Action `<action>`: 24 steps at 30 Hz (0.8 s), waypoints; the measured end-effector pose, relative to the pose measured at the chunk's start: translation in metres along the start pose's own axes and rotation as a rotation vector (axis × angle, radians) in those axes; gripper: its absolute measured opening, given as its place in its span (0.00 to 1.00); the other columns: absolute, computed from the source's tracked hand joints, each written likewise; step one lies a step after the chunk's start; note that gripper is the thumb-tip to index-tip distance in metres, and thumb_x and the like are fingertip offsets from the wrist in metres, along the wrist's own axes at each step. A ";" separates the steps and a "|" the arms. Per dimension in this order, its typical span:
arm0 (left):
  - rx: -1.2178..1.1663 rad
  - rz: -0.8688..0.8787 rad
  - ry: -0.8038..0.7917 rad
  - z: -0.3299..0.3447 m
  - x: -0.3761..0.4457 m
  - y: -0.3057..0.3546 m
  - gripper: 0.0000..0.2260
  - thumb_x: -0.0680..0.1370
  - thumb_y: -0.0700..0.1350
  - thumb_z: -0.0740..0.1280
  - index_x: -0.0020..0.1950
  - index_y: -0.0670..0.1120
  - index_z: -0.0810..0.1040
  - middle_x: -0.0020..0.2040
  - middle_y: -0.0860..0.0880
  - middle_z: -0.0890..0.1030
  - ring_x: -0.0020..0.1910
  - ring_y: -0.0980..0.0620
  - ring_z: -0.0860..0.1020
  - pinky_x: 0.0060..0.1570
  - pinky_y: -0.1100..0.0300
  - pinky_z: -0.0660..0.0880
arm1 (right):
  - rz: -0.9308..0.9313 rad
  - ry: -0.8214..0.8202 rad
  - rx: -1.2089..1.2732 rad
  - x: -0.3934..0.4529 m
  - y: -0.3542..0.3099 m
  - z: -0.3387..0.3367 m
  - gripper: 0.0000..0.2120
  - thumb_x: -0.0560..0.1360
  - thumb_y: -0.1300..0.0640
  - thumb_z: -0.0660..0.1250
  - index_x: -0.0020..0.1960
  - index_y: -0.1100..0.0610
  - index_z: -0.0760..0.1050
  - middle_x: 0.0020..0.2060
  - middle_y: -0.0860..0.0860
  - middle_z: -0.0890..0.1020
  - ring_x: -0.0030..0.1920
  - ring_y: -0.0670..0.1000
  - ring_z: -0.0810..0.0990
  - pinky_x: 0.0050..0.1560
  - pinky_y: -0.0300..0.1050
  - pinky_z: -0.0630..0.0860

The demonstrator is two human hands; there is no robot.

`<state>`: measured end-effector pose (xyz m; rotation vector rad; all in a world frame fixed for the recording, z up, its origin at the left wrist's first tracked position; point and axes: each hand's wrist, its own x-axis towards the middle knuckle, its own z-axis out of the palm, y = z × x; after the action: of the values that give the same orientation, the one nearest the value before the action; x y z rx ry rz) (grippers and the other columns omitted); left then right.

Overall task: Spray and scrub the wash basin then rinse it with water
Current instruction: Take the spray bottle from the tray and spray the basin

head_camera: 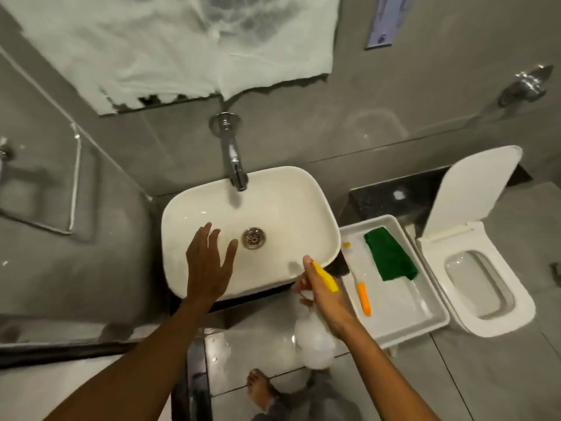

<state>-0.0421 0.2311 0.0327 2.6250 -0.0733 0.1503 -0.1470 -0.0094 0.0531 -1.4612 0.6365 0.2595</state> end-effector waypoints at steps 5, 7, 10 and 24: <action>0.034 -0.083 0.040 -0.009 -0.020 -0.055 0.27 0.85 0.56 0.57 0.70 0.36 0.77 0.75 0.35 0.75 0.76 0.32 0.72 0.75 0.36 0.68 | 0.089 -0.168 -0.057 -0.022 0.014 0.045 0.24 0.72 0.22 0.63 0.52 0.38 0.84 0.46 0.49 0.90 0.53 0.49 0.88 0.53 0.62 0.86; 0.011 -0.088 0.067 -0.006 -0.024 -0.061 0.22 0.86 0.50 0.58 0.68 0.34 0.78 0.73 0.34 0.77 0.74 0.31 0.73 0.74 0.36 0.69 | 0.100 -0.167 -0.055 -0.025 0.017 0.060 0.25 0.71 0.22 0.63 0.56 0.36 0.83 0.46 0.49 0.90 0.54 0.50 0.88 0.51 0.60 0.87; -0.064 -0.077 0.129 -0.001 -0.026 -0.062 0.15 0.85 0.40 0.61 0.68 0.33 0.79 0.72 0.33 0.78 0.74 0.31 0.75 0.74 0.36 0.71 | 0.055 -0.076 -0.138 -0.029 0.020 0.075 0.23 0.74 0.24 0.62 0.57 0.38 0.83 0.35 0.55 0.88 0.44 0.55 0.90 0.53 0.60 0.87; 0.023 -0.123 -0.003 -0.003 -0.023 -0.065 0.17 0.88 0.43 0.58 0.74 0.37 0.75 0.79 0.38 0.73 0.81 0.37 0.68 0.80 0.42 0.64 | 0.055 0.013 -0.034 -0.037 0.008 0.087 0.16 0.76 0.31 0.67 0.46 0.41 0.85 0.29 0.58 0.82 0.41 0.58 0.91 0.50 0.64 0.86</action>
<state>-0.0599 0.2899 0.0009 2.6432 0.0894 0.1053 -0.1600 0.0839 0.0648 -1.4804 0.6870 0.3051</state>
